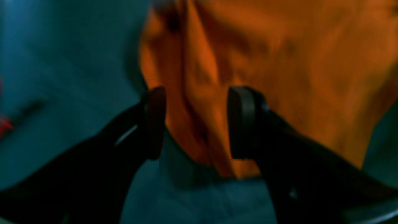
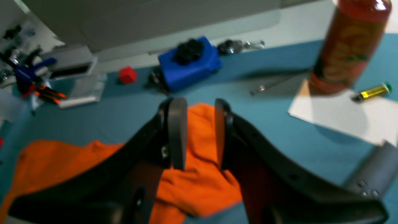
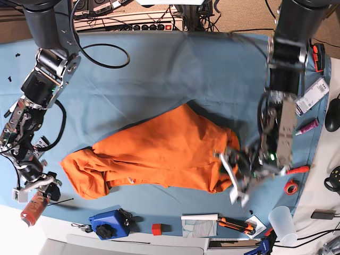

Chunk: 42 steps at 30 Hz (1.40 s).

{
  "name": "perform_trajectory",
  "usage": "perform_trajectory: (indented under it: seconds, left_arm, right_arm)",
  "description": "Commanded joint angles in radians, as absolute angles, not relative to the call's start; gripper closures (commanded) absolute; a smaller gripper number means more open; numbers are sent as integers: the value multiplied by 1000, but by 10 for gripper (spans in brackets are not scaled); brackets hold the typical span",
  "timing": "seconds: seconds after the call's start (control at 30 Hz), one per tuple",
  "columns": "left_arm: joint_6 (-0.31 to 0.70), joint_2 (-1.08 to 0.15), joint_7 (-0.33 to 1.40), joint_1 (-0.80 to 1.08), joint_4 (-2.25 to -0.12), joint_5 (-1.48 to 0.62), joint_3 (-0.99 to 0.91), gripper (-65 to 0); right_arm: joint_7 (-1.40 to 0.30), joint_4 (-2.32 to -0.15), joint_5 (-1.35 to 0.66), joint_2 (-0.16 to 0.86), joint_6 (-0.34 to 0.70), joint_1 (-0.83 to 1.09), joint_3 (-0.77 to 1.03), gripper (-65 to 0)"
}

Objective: Layout the t-shirt on the table in an organized manner, then fold the t-shirt properly
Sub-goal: 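Release the shirt with both grippers and lift them away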

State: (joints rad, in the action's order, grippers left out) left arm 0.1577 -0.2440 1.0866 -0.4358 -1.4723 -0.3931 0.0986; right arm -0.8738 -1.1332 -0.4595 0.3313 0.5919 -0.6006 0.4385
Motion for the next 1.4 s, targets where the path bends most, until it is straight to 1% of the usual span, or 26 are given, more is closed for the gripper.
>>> perform_trajectory:
  seconds: [0.0,0.13,0.27,0.3,0.4,0.5,0.6,0.63,0.7,0.77,0.87,1.07,1.23,1.37]
  left_arm:
    - [157,-250,1036,-455,-1489,-397,93,-320]
    - [158,-249,1009,-423,-1481,-398,93,-320]
    - [159,-249,967,-432,-1411,-402,93,-320]
    - [168,-249,967,-437,-1385,-417,93,-320]
    - [239,-246,967,-457,-1303,-492,93,-320]
    - [254,-232,959,-488,-1224,-519,93,-320]
    - [274,-218,962,-511,-1188,-554,93,-319]
    - [285,-212,961,-514,-1189,-562,93,-311]
    - [289,-199,960,-518,-1189,-561,92,-258]
    - [265,-186,960,-518,-1189,-545,91,-168]
    - [207,-175,961,-518,-1189,-481,90,-3]
    - [128,-181,968,-522,-1195,-384,88,0]
    - [131,-181,1025,-555,-1250,-381,88,0]
    - [131,-180,1080,-579,-1337,-381,88,0]
  right_arm:
    - [-847,-1152,-482,352,595,-630,440,-162]
    - [-863,-1152,-482,359,596,-609,440,-162]
    - [-884,-1152,-482,360,596,-593,440,-162]
    - [-883,-1152,-482,360,596,-586,440,-162]
    - [-883,-1152,-491,360,596,-566,440,-162]
    - [-885,-1152,-490,360,596,-554,440,-162]
    - [-886,-1152,-490,360,596,-542,440,-162]
    - [-885,-1152,-490,361,596,-533,440,-162]
    - [-886,-1152,-489,361,596,-520,440,-162]
    - [-886,-1152,-490,361,596,-505,440,-161]
    - [-884,-1152,-489,364,596,-481,440,-161]
    - [-882,-1152,-490,363,618,-455,494,-156]
    - [-882,-1152,-532,363,622,-449,593,-155]
    - [-884,-1152,-544,364,683,-443,666,-155]
